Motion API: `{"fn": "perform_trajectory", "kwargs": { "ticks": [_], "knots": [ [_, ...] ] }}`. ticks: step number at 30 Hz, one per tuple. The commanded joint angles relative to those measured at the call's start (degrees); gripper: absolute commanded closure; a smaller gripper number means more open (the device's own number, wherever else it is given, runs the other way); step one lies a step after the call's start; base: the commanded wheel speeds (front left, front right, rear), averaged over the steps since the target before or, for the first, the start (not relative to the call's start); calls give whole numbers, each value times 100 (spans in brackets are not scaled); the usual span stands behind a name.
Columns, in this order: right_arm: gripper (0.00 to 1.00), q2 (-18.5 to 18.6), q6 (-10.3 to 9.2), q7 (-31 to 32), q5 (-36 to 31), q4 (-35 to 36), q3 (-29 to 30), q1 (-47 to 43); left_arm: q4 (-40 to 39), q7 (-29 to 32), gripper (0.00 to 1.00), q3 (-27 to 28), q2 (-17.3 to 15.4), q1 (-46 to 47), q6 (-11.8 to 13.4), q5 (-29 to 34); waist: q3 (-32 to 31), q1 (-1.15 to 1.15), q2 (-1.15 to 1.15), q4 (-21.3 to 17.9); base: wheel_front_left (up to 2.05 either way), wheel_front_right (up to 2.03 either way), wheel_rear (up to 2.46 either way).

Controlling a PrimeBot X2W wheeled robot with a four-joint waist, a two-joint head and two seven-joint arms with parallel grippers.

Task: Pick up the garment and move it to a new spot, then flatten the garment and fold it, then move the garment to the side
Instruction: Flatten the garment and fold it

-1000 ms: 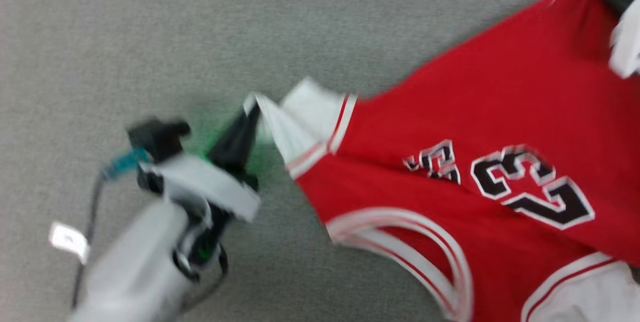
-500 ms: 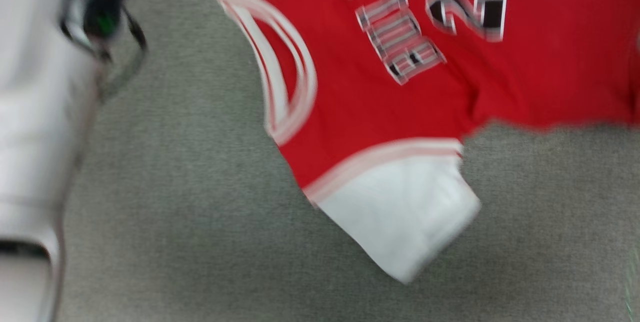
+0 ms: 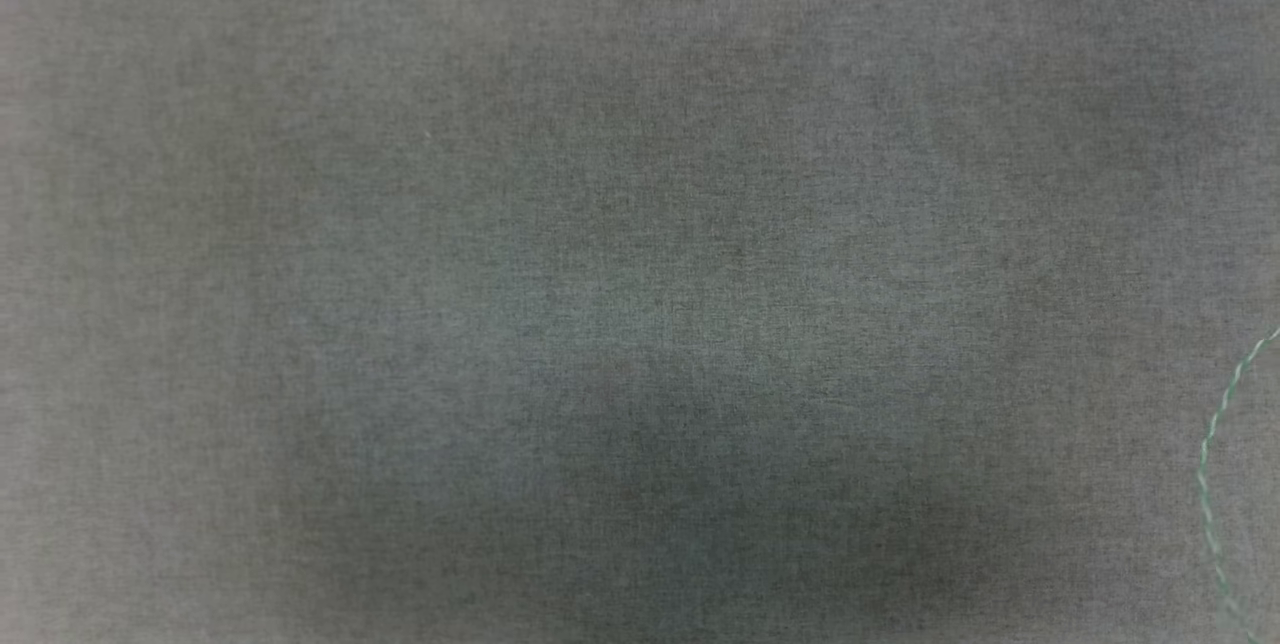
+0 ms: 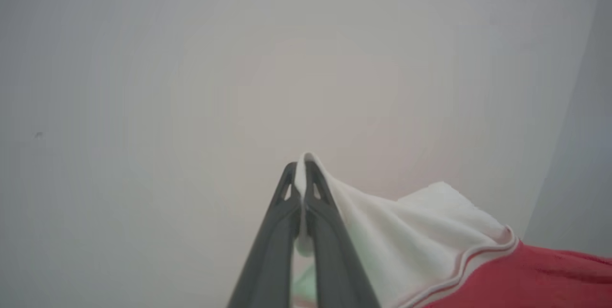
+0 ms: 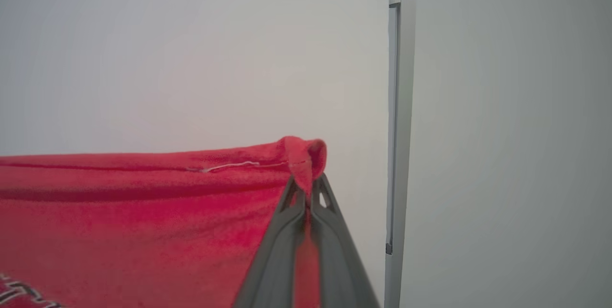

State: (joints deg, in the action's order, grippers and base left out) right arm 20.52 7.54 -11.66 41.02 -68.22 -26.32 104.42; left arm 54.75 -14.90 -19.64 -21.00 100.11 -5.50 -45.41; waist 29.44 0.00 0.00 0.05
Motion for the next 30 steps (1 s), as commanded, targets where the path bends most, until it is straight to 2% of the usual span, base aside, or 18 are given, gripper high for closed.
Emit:
{"fn": "perform_trajectory", "kwargs": {
  "ticks": [1, 6, 8, 12, 15, 18, 20, 21, 23, 30],
  "knots": [
    [100, -27, -10, -4, -40, -70, -34, -89, 87, -32, 100, 53, 47, -57, -55, -1, -41, 0, 0, 12, 0, 0, 0],
    [100, -52, -10, 218, 64, -94, -276, -660, 335, 23, 100, -53, 286, -736, -198, -367, -136, 0, 0, 35, 0, 0, 0],
    [100, -55, -10, 377, 161, 55, -415, -997, 30, 116, 100, -203, 317, -1211, -201, -693, -181, 0, 0, 38, 0, 0, 0],
    [100, 106, -10, 718, 484, 602, -743, -1821, -690, 549, 100, -529, 180, -2453, -205, -1476, -292, 0, 0, 65, 0, 0, 0],
    [100, 406, -9, 936, 755, 1169, -1063, -2482, -1325, 683, 100, -686, 8, -3299, -206, -1976, -390, 0, 0, 85, 0, 0, 0],
    [100, 707, -9, 1112, 1103, 1781, -1283, -3165, -1969, 560, 100, -758, -143, -4217, -207, -2372, -524, 0, 0, 92, 0, 0, 0],
    [100, 891, -9, 1197, 1322, 2220, -1422, -3608, -2313, 341, 100, -841, -336, -4780, -206, -2358, -628, 0, 0, 88, 0, 0, 0],
    [100, 1004, -9, 1229, 1447, 2476, -1496, -3847, -2480, 302, 100, -879, -290, -5080, -207, -2462, -690, 0, 0, 113, 0, 0, 0],
    [100, 1292, -9, 1234, 1636, 2887, -1524, -4254, -2647, 174, 100, -946, -435, -5549, -207, -2313, -776, 0, 0, 113, 0, 0, 0],
    [100, 1926, -9, 1324, 1959, 3970, -1522, -5559, -3606, -15, 100, -493, -434, -7255, -106, -2480, -1214, 0, 0, 65, 0, 0, 0]
  ]
}}
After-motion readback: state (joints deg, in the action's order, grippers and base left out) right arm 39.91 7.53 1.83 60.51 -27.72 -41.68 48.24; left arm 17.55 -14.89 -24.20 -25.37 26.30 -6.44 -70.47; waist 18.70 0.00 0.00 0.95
